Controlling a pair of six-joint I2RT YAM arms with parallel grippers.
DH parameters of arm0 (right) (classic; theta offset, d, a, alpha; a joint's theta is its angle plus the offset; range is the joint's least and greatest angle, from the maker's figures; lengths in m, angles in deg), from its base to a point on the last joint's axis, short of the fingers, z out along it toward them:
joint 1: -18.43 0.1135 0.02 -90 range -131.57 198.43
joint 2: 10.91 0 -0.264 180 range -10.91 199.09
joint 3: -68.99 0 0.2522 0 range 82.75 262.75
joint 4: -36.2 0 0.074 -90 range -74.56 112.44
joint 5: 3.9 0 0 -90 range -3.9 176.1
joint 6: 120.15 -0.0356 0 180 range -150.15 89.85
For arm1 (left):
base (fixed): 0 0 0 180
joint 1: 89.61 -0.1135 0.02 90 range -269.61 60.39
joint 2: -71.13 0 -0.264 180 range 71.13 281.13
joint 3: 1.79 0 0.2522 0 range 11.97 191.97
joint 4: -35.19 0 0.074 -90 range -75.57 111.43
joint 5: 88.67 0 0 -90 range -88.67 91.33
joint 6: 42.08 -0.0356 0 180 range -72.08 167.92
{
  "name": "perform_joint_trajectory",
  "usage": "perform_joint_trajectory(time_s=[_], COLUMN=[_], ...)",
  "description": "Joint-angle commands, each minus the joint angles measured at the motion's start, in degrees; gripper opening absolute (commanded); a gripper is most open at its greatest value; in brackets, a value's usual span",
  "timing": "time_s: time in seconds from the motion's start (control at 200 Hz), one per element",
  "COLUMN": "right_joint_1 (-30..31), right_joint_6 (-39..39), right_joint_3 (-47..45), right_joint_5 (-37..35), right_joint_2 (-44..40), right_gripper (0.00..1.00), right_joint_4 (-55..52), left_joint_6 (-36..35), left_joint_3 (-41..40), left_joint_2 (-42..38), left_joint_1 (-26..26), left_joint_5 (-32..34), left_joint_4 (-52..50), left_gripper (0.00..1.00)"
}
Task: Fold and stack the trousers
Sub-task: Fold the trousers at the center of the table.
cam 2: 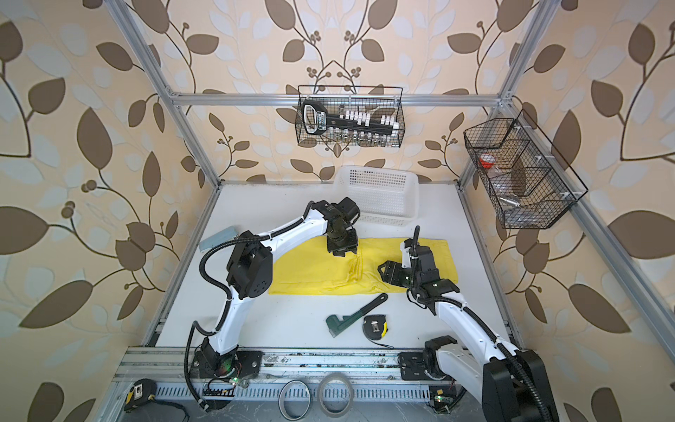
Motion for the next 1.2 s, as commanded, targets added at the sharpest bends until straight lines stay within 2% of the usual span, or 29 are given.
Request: perform_joint_trajectory(time_s=[0.0,0.225,0.325,0.43,0.46,0.56,0.615,0.745,0.92,1.02,1.195], right_joint_1=[-0.28,-0.14,0.87,3.19,4.03,7.75,9.72,13.64,17.46,18.53,18.65], right_joint_6=[0.91,1.82,2.49,2.84,3.21,4.05,3.87,3.65,2.70,1.80,0.13], right_joint_3=[0.45,2.61,3.68,5.16,5.75,7.61,7.92,8.65,9.22,9.52,9.51], right_joint_5=[-0.09,-0.12,-0.16,-1.74,-2.42,-5.59,-7.00,-9.36,-9.54,-7.97,-5.48], right_joint_2=[-1.04,-3.45,-4.62,-4.62,-4.29,-3.11,-2.59,-1.31,0.47,0.97,0.36], right_gripper=[0.76,0.76,0.76,0.74,0.74,0.74,0.73,0.74,0.76,0.76,0.77], right_joint_4=[-1.49,-4.09,-4.88,-5.31,-5.54,-6.18,-5.75,-4.60,-1.83,-0.16,2.06], left_joint_6=[-4.06,-8.68,-11.18,-14.30,-15.08,-17.40,-18.58,-21.96,-23.11,-23.54,-23.95], left_joint_3=[0.32,-6.09,-9.60,-15.55,-17.68,-26.34,-31.79,-41.37,-45.28,-45.25,-43.41], left_joint_2=[-8.77,-12.41,-15.73,-20.42,-22.03,-28.14,-31.99,-38.56,-36.41,-33.31,-26.32], left_joint_1=[0.29,-1.00,-1.74,-3.97,-4.99,-10.29,-14.05,-21.94,-30.64,-31.76,-33.56], left_joint_5=[2.06,6.56,12.24,14.15,15.15,16.41,15.28,12.87,7.29,5.40,5.82], left_joint_4=[-2.69,-5.64,-7.09,-7.51,-7.62,-6.90,-4.97,0.64,5.50,8.04,8.67], left_gripper=[0.48,0.49,0.51,0.53,0.56,0.56,0.57,0.65,0.65,0.65,0.63])
